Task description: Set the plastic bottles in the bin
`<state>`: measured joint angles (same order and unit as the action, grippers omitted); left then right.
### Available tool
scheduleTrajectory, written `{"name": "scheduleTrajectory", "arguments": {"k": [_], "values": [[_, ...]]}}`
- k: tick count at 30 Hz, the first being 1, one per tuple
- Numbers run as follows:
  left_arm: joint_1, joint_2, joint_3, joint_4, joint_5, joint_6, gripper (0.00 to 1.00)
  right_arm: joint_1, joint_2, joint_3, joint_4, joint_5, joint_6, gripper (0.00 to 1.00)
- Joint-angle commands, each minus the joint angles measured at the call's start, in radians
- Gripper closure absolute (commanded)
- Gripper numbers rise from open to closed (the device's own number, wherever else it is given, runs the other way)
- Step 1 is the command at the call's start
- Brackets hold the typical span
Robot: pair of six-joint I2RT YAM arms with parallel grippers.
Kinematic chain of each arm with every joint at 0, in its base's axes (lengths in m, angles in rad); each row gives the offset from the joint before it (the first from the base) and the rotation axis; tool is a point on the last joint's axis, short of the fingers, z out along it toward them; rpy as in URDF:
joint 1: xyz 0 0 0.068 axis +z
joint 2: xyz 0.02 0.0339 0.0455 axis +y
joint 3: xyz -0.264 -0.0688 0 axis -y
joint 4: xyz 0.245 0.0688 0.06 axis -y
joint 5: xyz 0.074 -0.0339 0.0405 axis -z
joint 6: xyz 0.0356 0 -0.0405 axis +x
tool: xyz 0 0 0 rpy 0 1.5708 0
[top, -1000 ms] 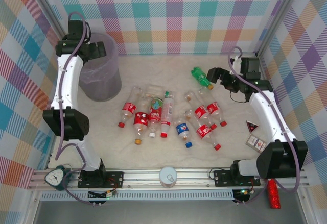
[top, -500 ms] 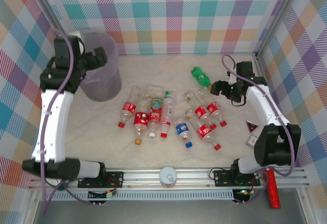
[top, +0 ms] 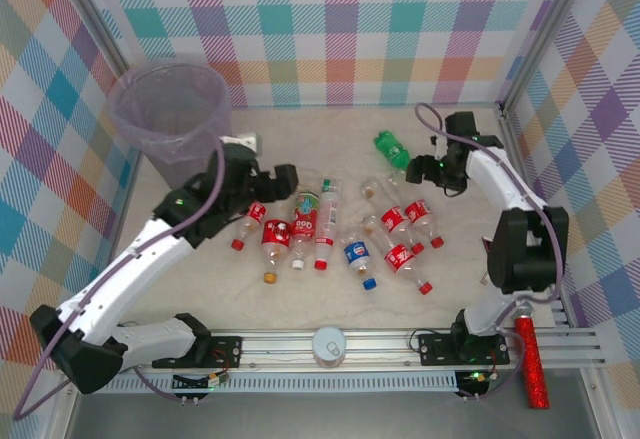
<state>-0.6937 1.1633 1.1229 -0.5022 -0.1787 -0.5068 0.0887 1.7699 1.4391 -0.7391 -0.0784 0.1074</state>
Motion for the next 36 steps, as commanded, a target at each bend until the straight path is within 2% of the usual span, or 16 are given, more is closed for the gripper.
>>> {"name": "scheduleTrajectory", "arguments": {"k": [1,7,11,18,22,29,36], "values": [[-0.039,0.012,-0.064,0.216,0.047,-0.147,0.05,0.012,0.086,0.111,0.026,0.000,-0.072,0.14],[-0.055,0.075,-0.145,0.392,0.152,-0.237,0.05,0.038,0.297,0.322,0.027,-0.061,-0.139,0.09],[-0.054,0.071,-0.157,0.401,0.158,-0.239,0.05,0.042,0.396,0.427,-0.002,-0.017,-0.150,0.07],[-0.055,0.086,-0.138,0.394,0.162,-0.203,0.05,0.053,0.540,0.573,-0.054,-0.075,-0.155,0.04],[-0.052,0.112,-0.144,0.413,0.166,-0.197,0.05,0.054,0.565,0.585,-0.049,-0.083,-0.139,0.05],[-0.024,0.232,-0.056,0.421,0.222,-0.205,0.05,0.053,0.592,0.589,-0.050,-0.112,-0.129,0.10],[0.011,0.290,-0.019,0.442,0.225,-0.241,0.06,0.049,0.583,0.566,-0.061,-0.053,-0.179,0.19]]}}
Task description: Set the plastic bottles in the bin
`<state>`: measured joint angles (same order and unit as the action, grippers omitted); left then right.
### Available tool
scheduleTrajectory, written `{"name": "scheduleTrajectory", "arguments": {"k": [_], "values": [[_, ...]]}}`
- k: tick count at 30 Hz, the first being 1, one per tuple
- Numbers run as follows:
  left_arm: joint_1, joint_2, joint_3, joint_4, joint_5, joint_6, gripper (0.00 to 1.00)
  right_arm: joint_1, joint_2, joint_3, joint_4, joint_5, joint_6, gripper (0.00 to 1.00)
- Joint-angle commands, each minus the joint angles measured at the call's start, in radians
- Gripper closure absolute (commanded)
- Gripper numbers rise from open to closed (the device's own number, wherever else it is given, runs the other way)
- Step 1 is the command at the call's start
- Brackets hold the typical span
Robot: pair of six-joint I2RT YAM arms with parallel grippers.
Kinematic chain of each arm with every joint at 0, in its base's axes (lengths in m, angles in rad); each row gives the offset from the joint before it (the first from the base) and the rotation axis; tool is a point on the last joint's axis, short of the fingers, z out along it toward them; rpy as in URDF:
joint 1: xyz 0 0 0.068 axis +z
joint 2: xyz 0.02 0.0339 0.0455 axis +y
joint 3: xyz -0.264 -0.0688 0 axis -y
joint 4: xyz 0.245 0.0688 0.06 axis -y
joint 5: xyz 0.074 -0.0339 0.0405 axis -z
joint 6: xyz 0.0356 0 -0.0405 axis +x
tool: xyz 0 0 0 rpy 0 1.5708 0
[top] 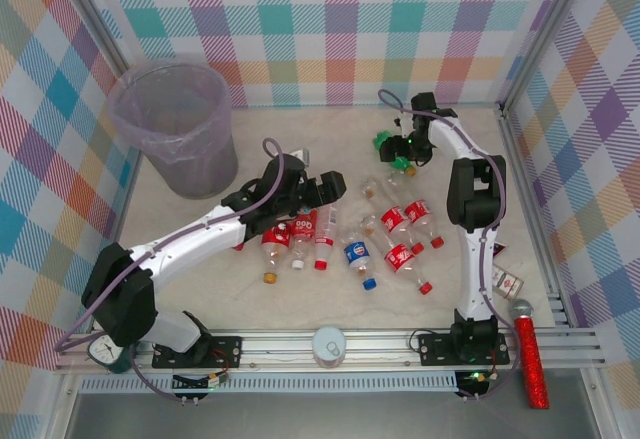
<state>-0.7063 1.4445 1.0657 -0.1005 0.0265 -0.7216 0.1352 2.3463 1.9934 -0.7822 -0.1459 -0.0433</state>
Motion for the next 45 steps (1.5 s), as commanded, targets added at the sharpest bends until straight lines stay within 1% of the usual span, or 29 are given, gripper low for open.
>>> {"name": "scheduleTrajectory", "arguments": {"k": [1,4,7,9,10,14,18,20,22,25,29,31,35,39,41,45], "values": [[0.030,0.014,0.043,0.042,0.024,-0.036,0.06,0.001,-0.002,0.000,-0.006,0.008,-0.026,0.21],[0.034,0.030,0.043,0.070,0.028,-0.059,0.06,-0.005,-0.033,-0.023,0.023,-0.010,-0.017,0.28],[0.047,0.046,0.016,0.159,0.053,-0.120,0.06,-0.010,-0.068,-0.028,0.035,-0.022,-0.017,0.34],[0.060,0.058,-0.004,0.234,0.081,-0.170,0.06,-0.014,-0.099,-0.027,0.036,-0.027,-0.018,0.35],[0.063,0.065,0.000,0.246,0.083,-0.180,0.06,-0.018,-0.119,-0.026,0.033,-0.029,-0.018,0.37],[0.065,0.094,0.058,0.227,0.086,-0.166,0.06,-0.031,-0.204,-0.026,0.010,-0.050,-0.022,0.39],[0.070,0.137,0.080,0.329,0.119,-0.208,0.05,-0.034,-0.330,-0.099,-0.015,-0.081,-0.010,0.42],[0.075,0.178,0.075,0.463,0.175,-0.257,0.05,-0.036,-0.426,-0.195,0.000,-0.136,0.021,0.43],[0.077,0.241,0.081,0.632,0.269,-0.310,0.04,-0.042,-0.525,-0.313,0.033,-0.263,0.053,0.43],[0.068,0.294,0.108,0.706,0.319,-0.348,0.04,-0.048,-0.650,-0.469,0.073,-0.427,0.103,0.43],[0.056,0.312,0.114,0.705,0.312,-0.341,0.07,-0.048,-0.794,-0.653,0.163,-0.570,0.187,0.43],[0.048,0.325,0.120,0.700,0.316,-0.340,0.09,-0.048,-0.837,-0.708,0.183,-0.613,0.214,0.43],[0.018,0.341,0.163,0.626,0.329,-0.279,0.12,-0.041,-0.899,-0.799,0.192,-0.652,0.223,0.43],[0.002,0.367,0.212,0.537,0.339,-0.257,0.13,-0.041,-0.954,-0.875,0.244,-0.703,0.246,0.43],[0.004,0.380,0.216,0.528,0.341,-0.265,0.10,-0.041,-0.968,-0.896,0.268,-0.723,0.260,0.43],[-0.008,0.411,0.230,0.554,0.369,-0.295,0.10,-0.041,-0.982,-0.929,0.315,-0.735,0.287,0.43]]}}
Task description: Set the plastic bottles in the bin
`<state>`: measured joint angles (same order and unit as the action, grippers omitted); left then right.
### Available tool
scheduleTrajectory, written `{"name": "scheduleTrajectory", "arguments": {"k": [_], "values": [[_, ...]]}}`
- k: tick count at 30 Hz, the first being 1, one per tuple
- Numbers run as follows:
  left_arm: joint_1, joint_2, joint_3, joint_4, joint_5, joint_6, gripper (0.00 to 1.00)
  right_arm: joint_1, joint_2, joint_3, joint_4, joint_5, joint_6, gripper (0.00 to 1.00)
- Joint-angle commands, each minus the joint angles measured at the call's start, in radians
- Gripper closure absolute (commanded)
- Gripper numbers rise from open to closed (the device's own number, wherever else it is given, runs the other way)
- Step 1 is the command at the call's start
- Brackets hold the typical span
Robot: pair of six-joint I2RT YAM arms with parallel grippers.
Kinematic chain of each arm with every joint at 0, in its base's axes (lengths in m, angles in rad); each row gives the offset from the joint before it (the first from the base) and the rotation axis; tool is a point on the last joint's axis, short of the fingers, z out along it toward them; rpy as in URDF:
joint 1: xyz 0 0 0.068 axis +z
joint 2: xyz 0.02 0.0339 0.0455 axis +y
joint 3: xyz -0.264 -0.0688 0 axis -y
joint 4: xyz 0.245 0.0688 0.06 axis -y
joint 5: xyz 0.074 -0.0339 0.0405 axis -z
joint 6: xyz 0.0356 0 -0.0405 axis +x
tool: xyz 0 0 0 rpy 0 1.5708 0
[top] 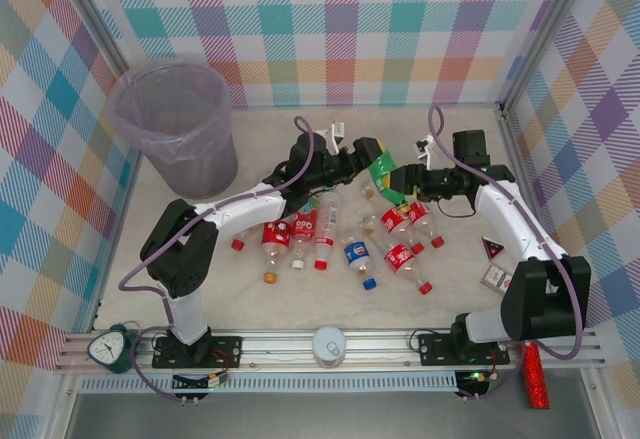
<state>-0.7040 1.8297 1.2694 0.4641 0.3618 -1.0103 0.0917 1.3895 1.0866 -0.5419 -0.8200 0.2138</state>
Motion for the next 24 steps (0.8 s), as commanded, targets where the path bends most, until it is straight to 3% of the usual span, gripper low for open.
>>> {"name": "scheduleTrajectory", "arguments": {"k": [1,7,13,24], "values": [[-0.015,0.030,0.031,-0.011,0.037,-0.007,0.12,0.002,-0.028,-0.034,0.092,-0.059,0.038,0.43],[-0.029,0.056,0.035,0.005,0.046,-0.028,0.20,0.002,-0.024,-0.078,0.189,-0.038,0.093,0.43],[-0.035,0.077,0.039,0.028,0.065,-0.060,0.13,0.009,0.007,-0.083,0.243,-0.046,0.127,0.43],[-0.037,0.086,0.025,0.062,0.069,-0.088,0.44,0.014,0.039,-0.086,0.268,-0.024,0.141,0.42]]}}
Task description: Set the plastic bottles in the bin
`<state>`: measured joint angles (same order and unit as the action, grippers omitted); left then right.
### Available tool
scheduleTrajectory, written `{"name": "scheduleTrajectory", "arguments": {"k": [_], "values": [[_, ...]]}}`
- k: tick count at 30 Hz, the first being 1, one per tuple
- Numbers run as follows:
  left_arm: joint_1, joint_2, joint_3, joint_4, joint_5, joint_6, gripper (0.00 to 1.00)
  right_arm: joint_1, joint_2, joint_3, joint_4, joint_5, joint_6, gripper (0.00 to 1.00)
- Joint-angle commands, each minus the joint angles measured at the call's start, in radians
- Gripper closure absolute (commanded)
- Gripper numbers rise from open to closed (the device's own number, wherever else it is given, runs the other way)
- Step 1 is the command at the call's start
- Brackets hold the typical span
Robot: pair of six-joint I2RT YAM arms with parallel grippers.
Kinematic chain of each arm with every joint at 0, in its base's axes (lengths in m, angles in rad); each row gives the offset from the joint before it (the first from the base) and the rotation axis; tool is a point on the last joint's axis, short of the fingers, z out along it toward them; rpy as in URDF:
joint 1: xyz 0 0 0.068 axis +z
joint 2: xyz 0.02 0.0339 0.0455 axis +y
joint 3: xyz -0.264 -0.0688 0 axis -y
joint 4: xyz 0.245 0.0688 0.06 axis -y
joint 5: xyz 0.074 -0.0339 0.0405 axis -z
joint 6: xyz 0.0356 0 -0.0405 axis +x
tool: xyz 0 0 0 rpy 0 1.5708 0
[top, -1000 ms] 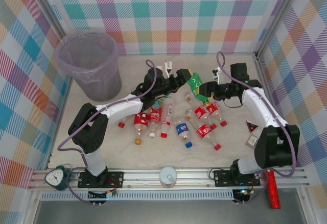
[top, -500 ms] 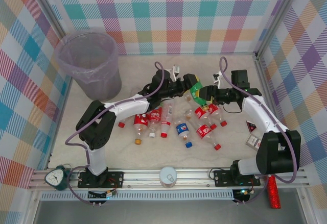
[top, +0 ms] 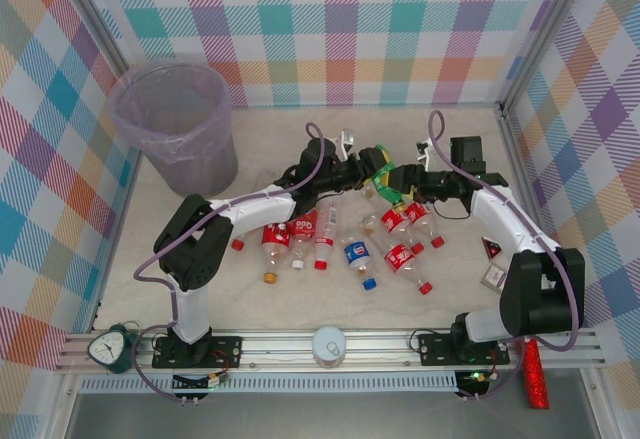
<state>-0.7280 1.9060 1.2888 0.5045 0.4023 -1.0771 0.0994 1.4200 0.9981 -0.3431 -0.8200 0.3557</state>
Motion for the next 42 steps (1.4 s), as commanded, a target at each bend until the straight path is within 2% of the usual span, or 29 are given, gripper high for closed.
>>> {"name": "scheduleTrajectory", "arguments": {"k": [1,5,8,10,13,18,22,25,33,35,38,42], "values": [[-0.012,0.005,0.002,0.013,0.026,-0.013,0.45,0.006,0.012,0.003,0.068,-0.027,-0.001,0.41],[-0.007,-0.017,0.027,-0.090,0.005,0.058,0.48,0.006,0.015,0.028,0.017,-0.046,-0.027,0.32],[-0.002,-0.027,0.077,-0.203,-0.002,0.130,0.49,-0.003,-0.011,0.072,-0.115,-0.006,-0.099,0.22],[0.008,-0.033,0.109,-0.250,-0.002,0.160,0.49,-0.014,-0.046,0.093,-0.215,0.039,-0.149,0.19],[0.033,-0.048,0.149,-0.318,-0.003,0.204,0.50,-0.019,-0.111,0.104,-0.318,0.155,-0.177,0.16],[0.071,-0.078,0.253,-0.480,-0.013,0.296,0.50,-0.017,-0.249,0.035,-0.275,0.199,-0.131,0.12],[0.085,-0.135,0.351,-0.676,-0.075,0.444,0.53,-0.018,-0.280,0.017,-0.349,0.353,-0.160,0.11],[0.101,-0.200,0.391,-0.800,-0.139,0.518,0.55,-0.018,-0.290,-0.003,-0.371,0.391,-0.170,0.11],[0.249,-0.391,0.403,-0.973,-0.208,0.554,0.61,-0.020,-0.277,-0.069,-0.271,0.362,-0.123,0.11],[0.307,-0.442,0.406,-0.982,-0.230,0.538,0.62,-0.020,-0.284,-0.066,-0.274,0.366,-0.124,0.11],[0.382,-0.519,0.405,-0.997,-0.345,0.548,0.62,-0.020,-0.294,-0.062,-0.278,0.368,-0.131,0.11],[0.529,-0.553,0.447,-1.051,-0.378,0.560,0.67,-0.020,-0.296,-0.080,-0.248,0.350,-0.120,0.11]]}}
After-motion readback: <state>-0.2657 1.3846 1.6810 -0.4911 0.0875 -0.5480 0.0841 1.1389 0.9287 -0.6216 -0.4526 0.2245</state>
